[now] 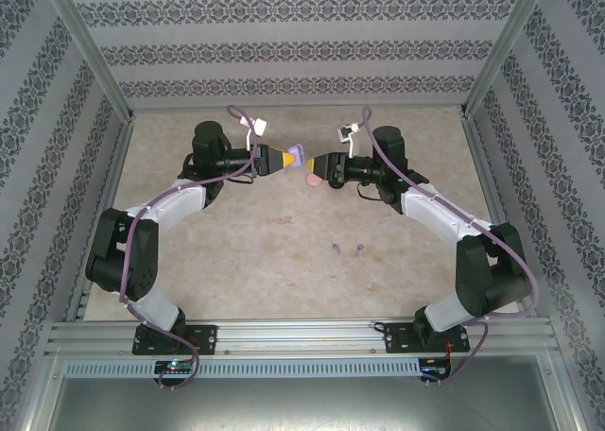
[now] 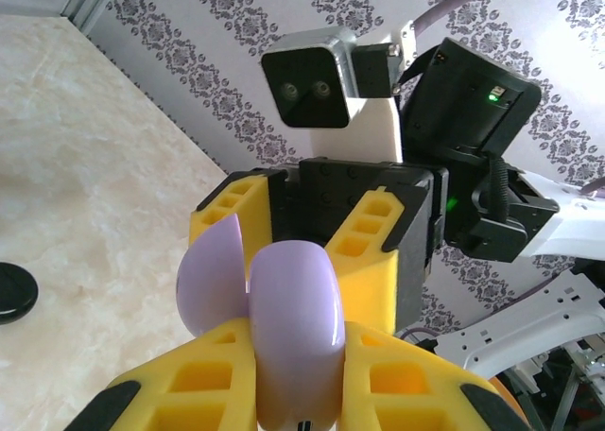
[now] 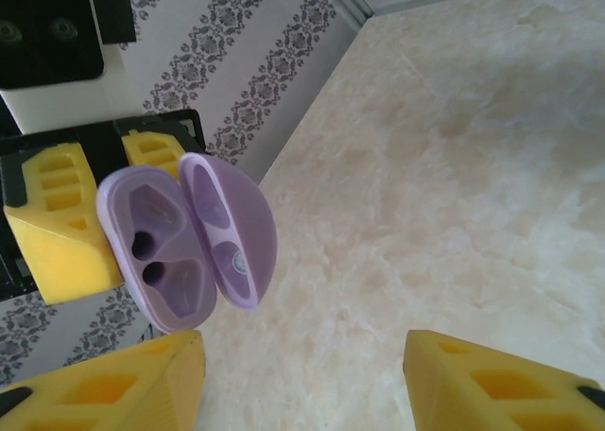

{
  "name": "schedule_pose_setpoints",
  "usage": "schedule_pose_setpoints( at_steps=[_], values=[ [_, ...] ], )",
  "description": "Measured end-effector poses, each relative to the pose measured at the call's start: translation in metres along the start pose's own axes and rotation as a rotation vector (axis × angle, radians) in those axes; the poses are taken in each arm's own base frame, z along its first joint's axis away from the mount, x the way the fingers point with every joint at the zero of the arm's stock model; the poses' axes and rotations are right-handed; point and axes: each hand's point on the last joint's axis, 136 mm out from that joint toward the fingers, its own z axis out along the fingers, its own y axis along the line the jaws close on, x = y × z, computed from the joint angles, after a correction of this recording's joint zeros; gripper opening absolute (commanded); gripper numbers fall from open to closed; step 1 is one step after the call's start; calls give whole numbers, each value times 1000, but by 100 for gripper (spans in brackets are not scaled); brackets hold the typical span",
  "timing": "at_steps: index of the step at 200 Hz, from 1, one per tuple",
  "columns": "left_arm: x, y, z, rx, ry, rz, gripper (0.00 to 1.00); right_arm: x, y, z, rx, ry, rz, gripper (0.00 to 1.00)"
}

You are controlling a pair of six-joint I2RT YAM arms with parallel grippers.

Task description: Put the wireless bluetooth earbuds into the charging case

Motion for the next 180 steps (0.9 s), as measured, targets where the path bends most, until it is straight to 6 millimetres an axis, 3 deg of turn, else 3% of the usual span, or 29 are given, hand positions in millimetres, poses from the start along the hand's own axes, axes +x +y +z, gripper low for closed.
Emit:
schedule_pose_setpoints(
  at_steps=[180],
  values=[
    [9, -8, 14, 38, 37, 8, 0, -3, -1, 6, -20, 13, 2, 42]
  ],
)
